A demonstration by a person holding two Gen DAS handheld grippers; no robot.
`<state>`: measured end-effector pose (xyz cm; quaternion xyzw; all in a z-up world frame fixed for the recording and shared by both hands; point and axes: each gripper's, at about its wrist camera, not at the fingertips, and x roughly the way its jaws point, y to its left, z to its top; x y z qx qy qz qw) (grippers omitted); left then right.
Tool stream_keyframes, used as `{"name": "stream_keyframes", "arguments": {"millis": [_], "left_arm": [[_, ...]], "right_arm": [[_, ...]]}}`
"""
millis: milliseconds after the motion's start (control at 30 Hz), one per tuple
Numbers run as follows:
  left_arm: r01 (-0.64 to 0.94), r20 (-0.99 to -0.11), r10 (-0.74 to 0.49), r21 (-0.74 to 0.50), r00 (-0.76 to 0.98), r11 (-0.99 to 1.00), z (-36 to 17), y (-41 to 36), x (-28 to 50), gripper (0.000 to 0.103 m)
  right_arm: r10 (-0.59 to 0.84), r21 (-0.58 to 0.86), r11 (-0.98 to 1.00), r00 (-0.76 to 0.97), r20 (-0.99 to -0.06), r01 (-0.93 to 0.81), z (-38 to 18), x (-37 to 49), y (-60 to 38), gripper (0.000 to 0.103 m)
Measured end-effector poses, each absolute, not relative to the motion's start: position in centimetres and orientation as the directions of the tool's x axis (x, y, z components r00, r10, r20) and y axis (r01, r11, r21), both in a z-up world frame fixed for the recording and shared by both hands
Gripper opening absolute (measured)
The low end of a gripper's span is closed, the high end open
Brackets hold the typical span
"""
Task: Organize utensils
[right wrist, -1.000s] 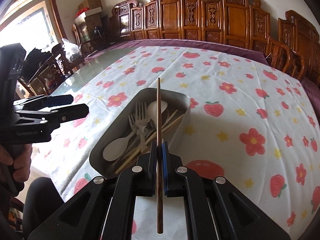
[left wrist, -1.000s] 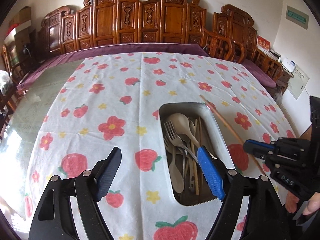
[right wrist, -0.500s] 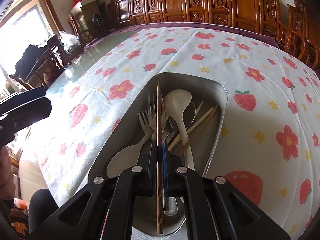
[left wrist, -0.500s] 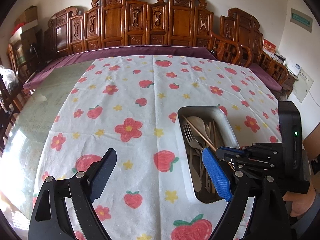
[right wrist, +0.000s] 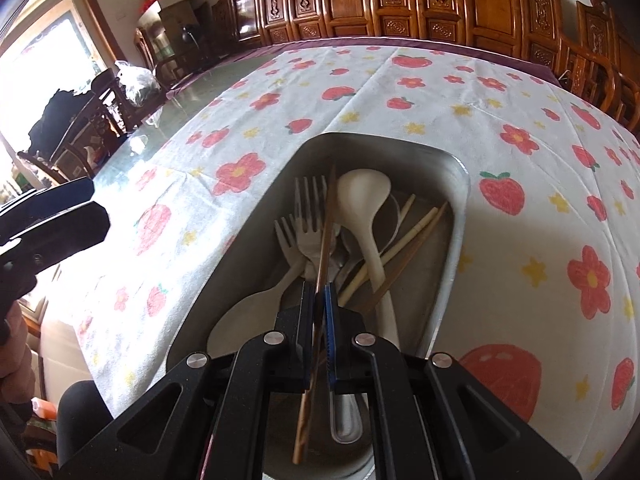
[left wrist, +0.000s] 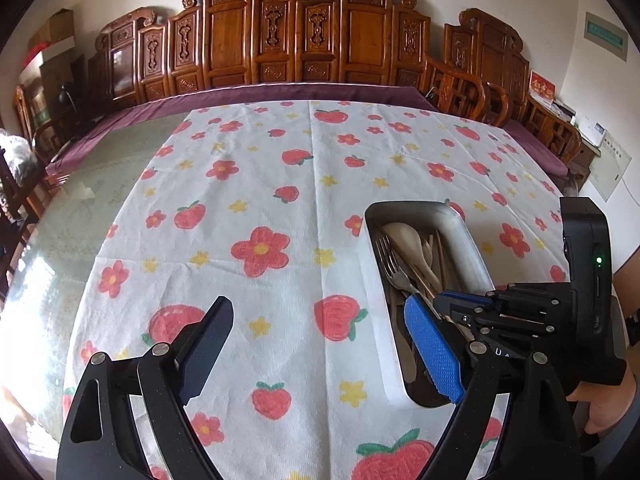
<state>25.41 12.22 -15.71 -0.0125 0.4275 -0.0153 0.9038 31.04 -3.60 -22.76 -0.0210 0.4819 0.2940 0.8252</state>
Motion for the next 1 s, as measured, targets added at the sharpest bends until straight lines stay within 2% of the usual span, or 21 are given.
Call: {"name": "stream_keyframes", "arguments": {"millis": [267, 300, 367, 600, 900, 1000], "left_arm": [[0.021, -0.772, -0.038, -0.032, 0.634, 0.999, -15.7, 11.7, 25.3, 0.084], [0.021, -0.772, -0.037, -0.031, 0.635, 0.999, -15.7, 11.6, 25.3, 0.084], [0.023, -0.771, -0.040, -0.033, 0.636, 0.999, -15.6, 11.4, 25.3, 0.084], [0.032, -0.763, -0.057, -0.048, 0.644, 0.998, -15.1, 10.1, 24.7, 0.084], [0.065, -0.736, -0.088, -0.060, 0.672, 0.996, -12.9, 7.0, 22.6, 0.084], [0.081, -0.722, -0.113, -0.079, 0.682, 0.994, -11.9, 5.8, 21.5, 0.090]], "right_arm": [[0.455, 0.213, 0.826, 0.393, -0.799, -0.522, -22.4, 30.6, -3.8, 0.008], [0.455, 0.211, 0.827, 0.399, -0.797, -0.521, -22.2, 30.6, -4.0, 0.009], [0.465, 0.218, 0.826, 0.412, -0.784, -0.520, -21.8, 30.5, -4.7, 0.018], [0.473, 0.197, 0.833, 0.480, -0.739, -0.518, -19.1, 29.0, -7.6, 0.020], [0.451, 0.185, 0.865, 0.561, -0.694, -0.467, -15.5, 25.0, -12.7, 0.037], [0.424, 0.161, 0.882, 0.599, -0.679, -0.442, -14.1, 23.1, -14.2, 0.050]]}}
